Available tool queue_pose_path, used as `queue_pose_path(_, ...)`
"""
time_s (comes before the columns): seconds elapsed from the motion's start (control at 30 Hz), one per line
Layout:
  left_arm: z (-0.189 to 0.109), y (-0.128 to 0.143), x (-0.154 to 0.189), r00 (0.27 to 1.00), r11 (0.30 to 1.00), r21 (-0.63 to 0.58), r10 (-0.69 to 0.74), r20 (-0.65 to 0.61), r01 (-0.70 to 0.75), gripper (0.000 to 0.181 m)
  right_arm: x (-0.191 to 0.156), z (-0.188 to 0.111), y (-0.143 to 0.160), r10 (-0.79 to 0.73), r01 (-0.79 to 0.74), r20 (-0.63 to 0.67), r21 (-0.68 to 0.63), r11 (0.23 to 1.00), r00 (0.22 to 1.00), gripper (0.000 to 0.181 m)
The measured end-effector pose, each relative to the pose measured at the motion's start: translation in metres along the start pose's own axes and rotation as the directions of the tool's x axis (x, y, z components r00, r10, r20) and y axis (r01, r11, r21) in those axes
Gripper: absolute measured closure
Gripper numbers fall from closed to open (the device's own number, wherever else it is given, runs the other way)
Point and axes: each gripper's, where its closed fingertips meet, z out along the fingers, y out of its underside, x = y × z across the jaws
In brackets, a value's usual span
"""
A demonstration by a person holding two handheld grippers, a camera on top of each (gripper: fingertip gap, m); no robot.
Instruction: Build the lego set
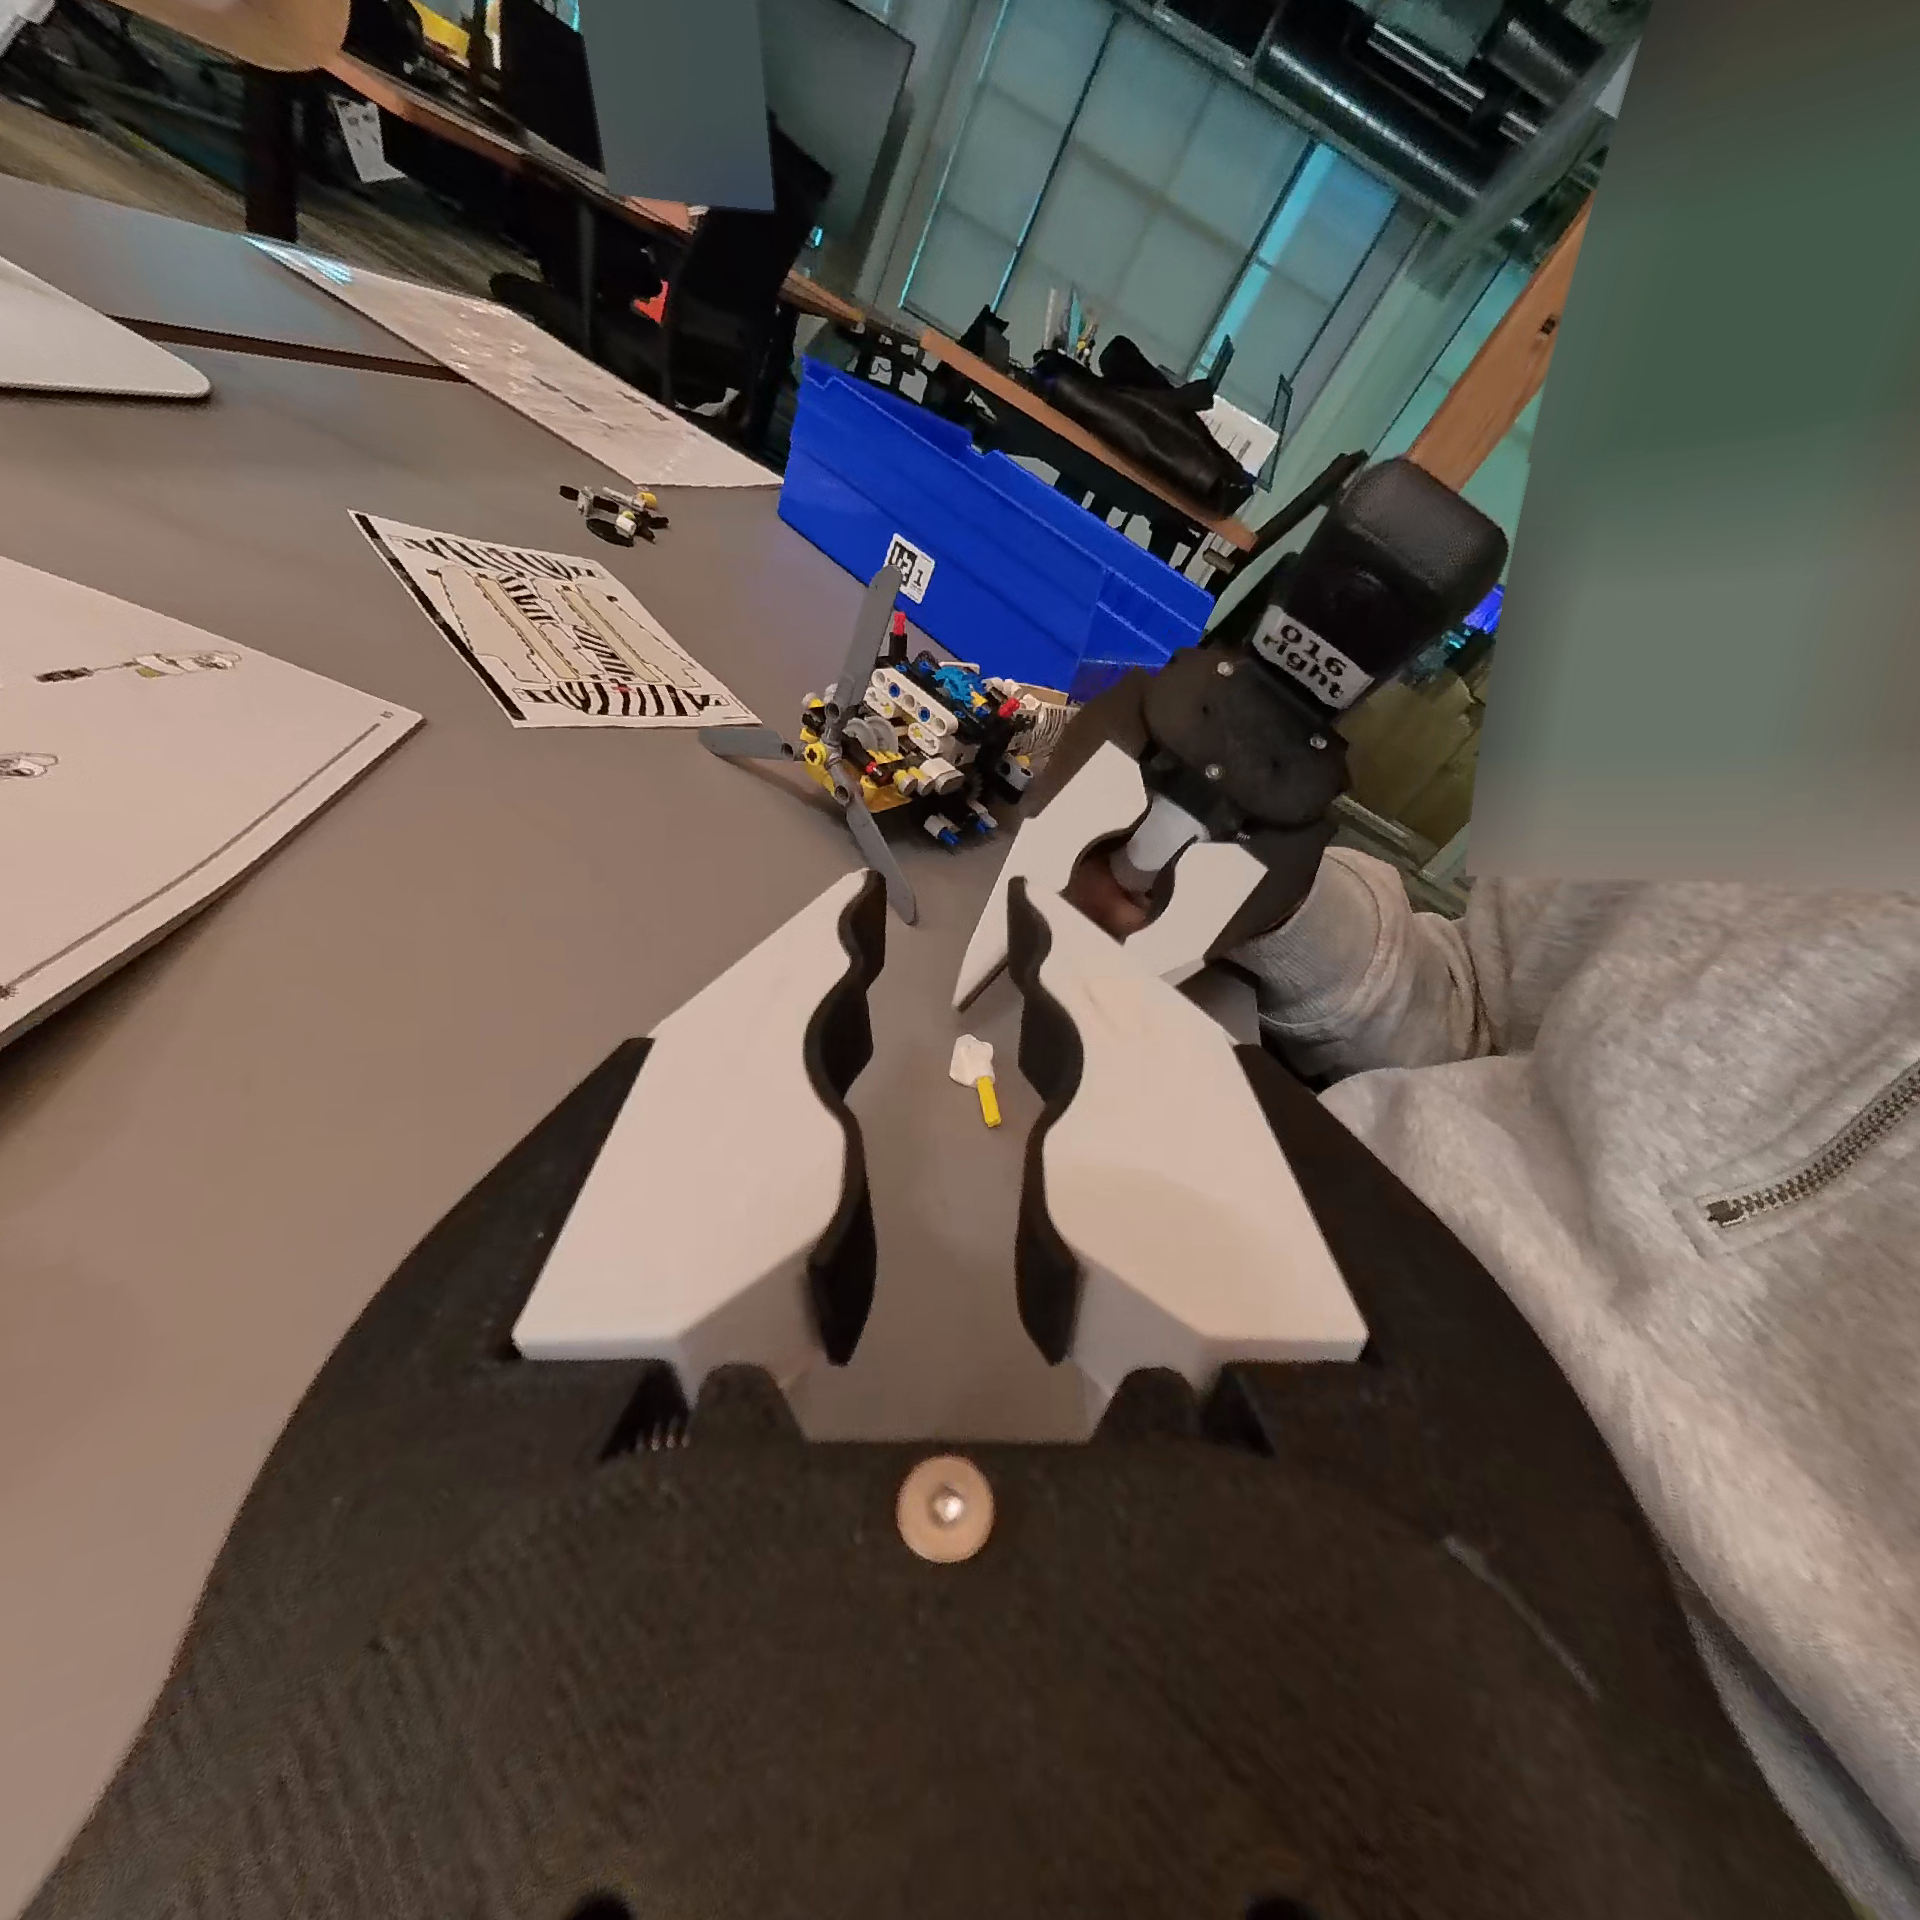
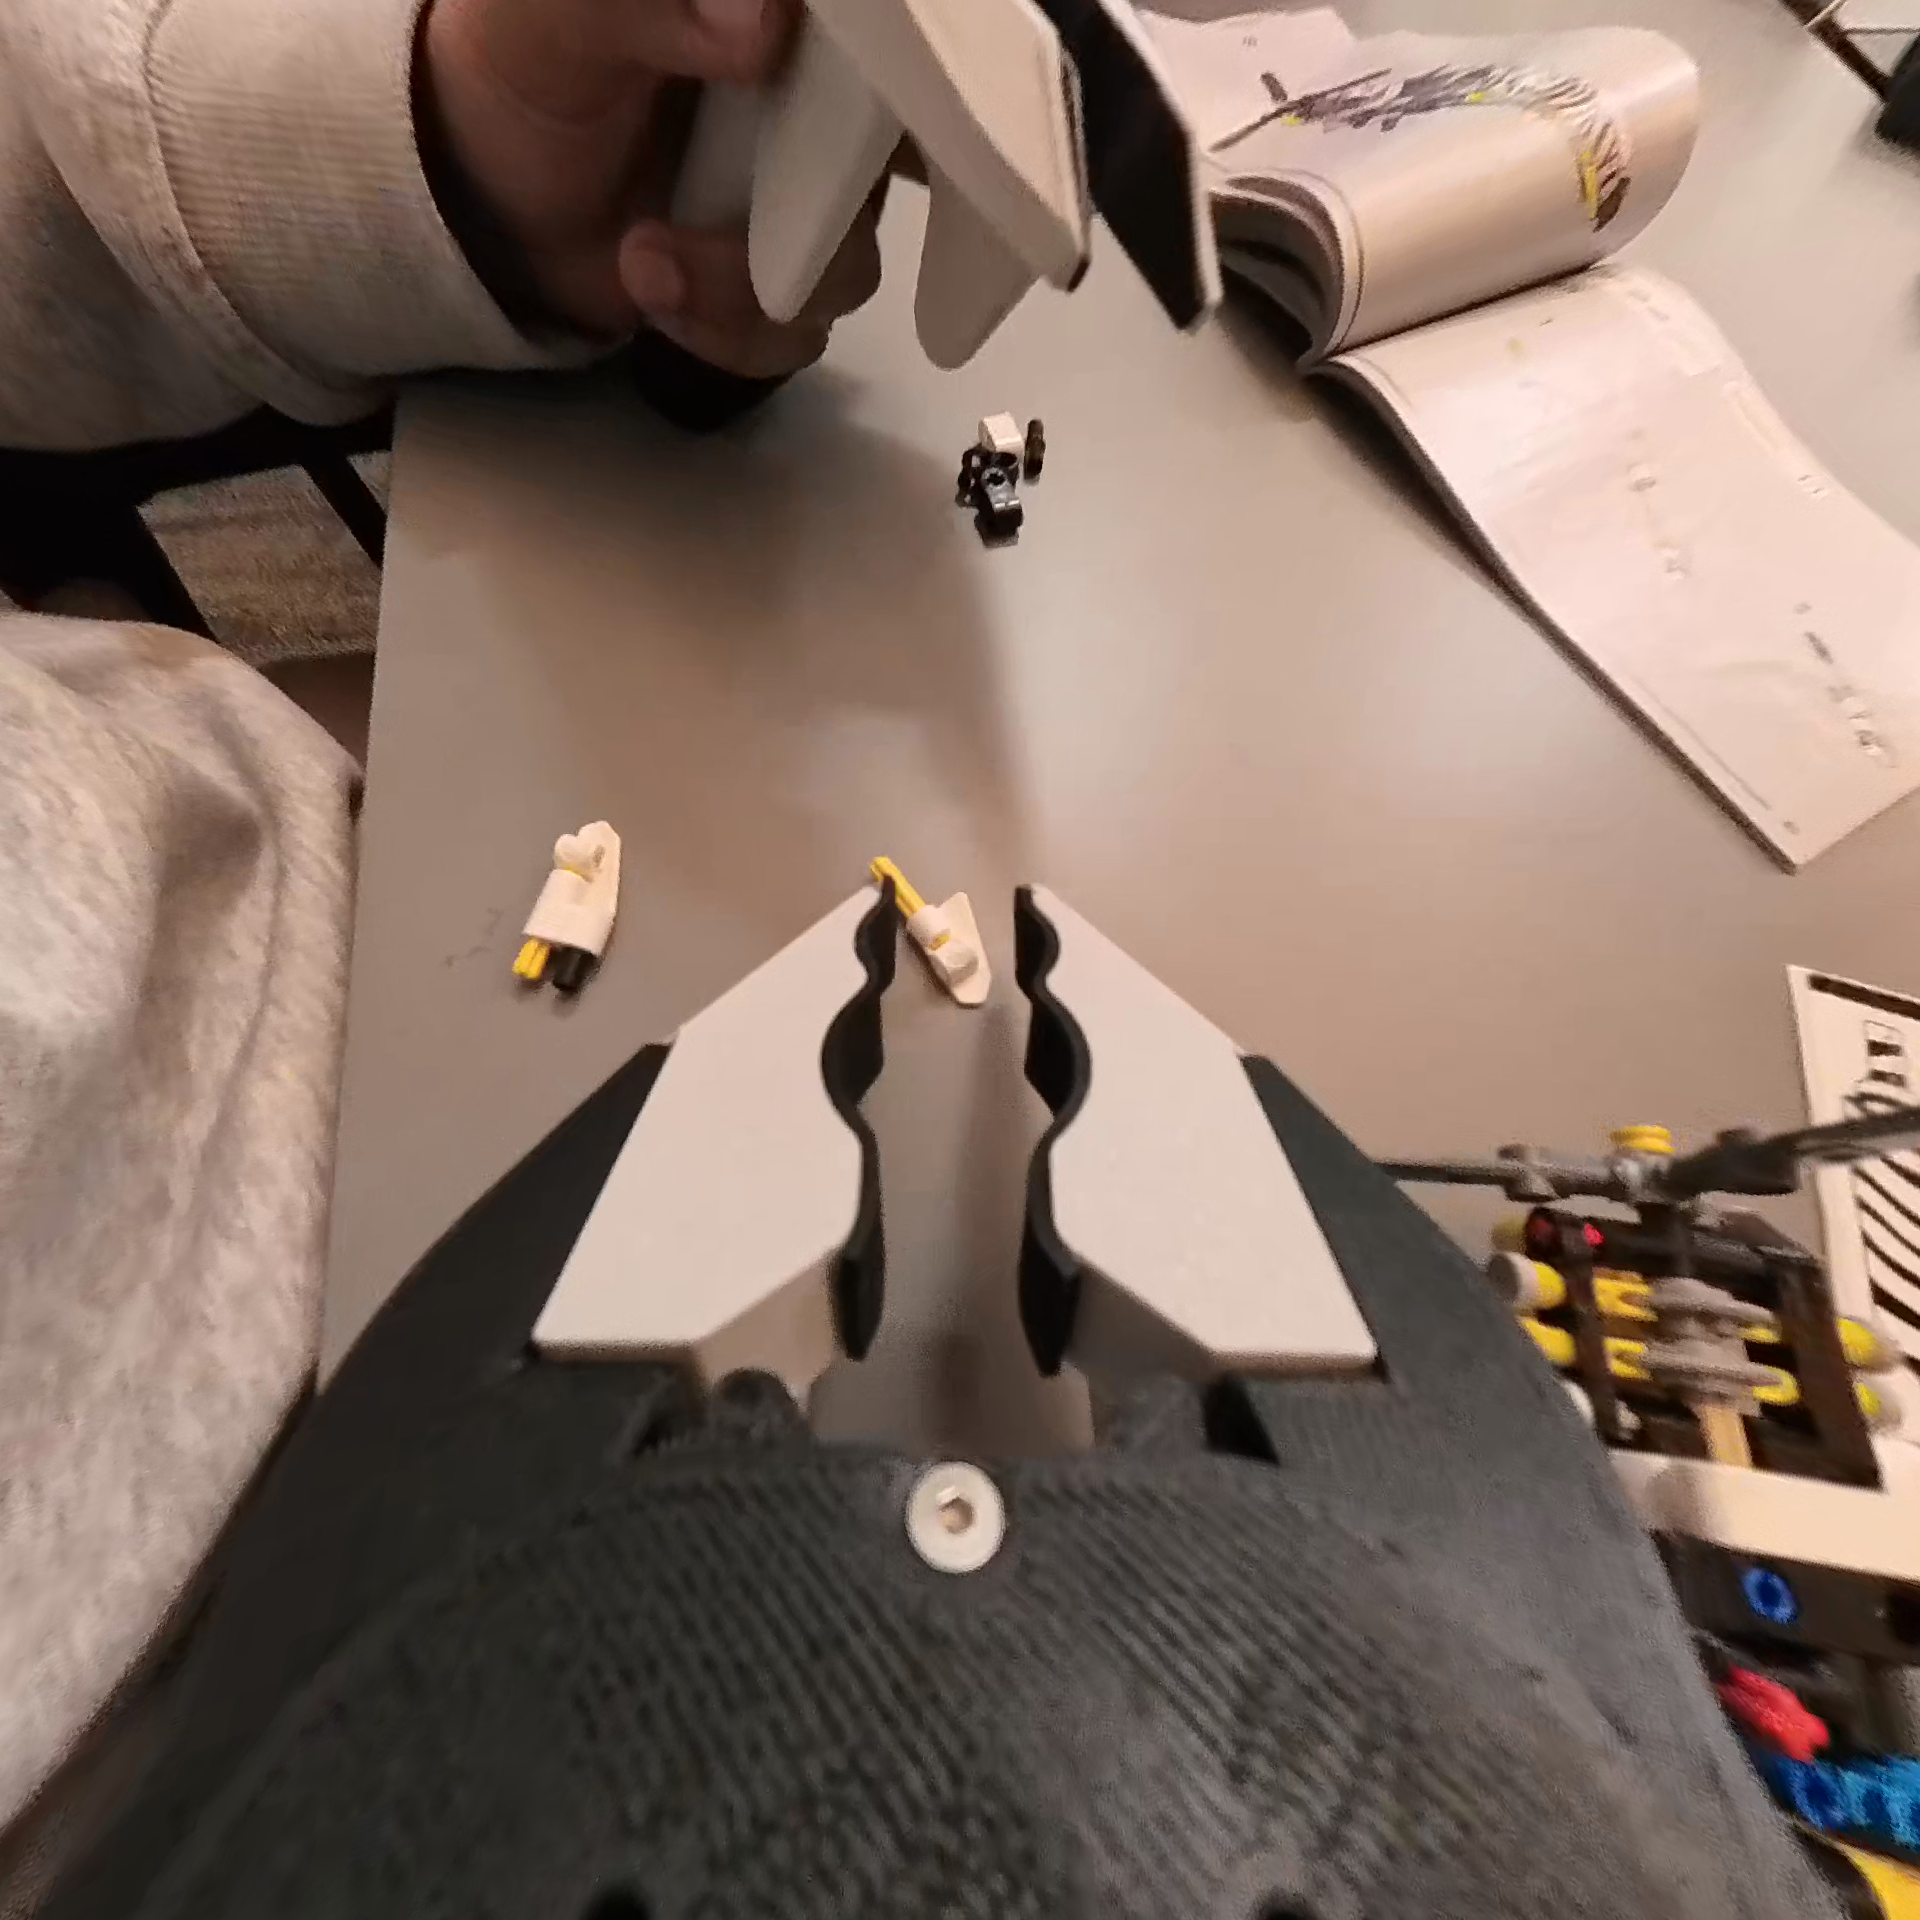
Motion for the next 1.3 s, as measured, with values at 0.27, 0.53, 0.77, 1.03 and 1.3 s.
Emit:
queue_pose_path(0.27, -0.001, 0.000, 0.001, 0.999, 1.000, 0.007, -0.028, -0.023, 0.028, 0.159, 0.000, 0.004, 0.005, 0.010, -0.010, 0.009, -0.042, 0.999, 1.000, 0.156)
queue_pose_path(0.53, -0.001, 0.000, 0.001, 0.999, 0.999, 0.006, -0.043, -0.031, 0.043, 0.159, -0.002, 0.008, 0.011, 0.008, -0.006, 0.019, -0.083, 0.997, 1.000, 0.155)
queue_pose_path(0.77, -0.001, 0.000, 0.001, 0.998, 0.999, 0.006, -0.044, -0.033, 0.045, 0.159, -0.003, 0.009, 0.012, 0.017, -0.014, 0.034, -0.093, 0.996, 0.999, 0.155)
queue_pose_path(1.03, -0.001, -0.001, 0.001, 0.998, 0.999, 0.011, -0.049, -0.036, 0.050, 0.159, -0.004, 0.009, 0.012, 0.016, -0.012, 0.042, -0.094, 0.995, 0.999, 0.157)
queue_pose_path(1.3, -0.001, -0.001, 0.001, 0.997, 0.998, 0.012, -0.060, -0.045, 0.061, 0.158, -0.005, 0.009, 0.012, 0.011, -0.007, 0.047, -0.094, 0.996, 0.999, 0.159)
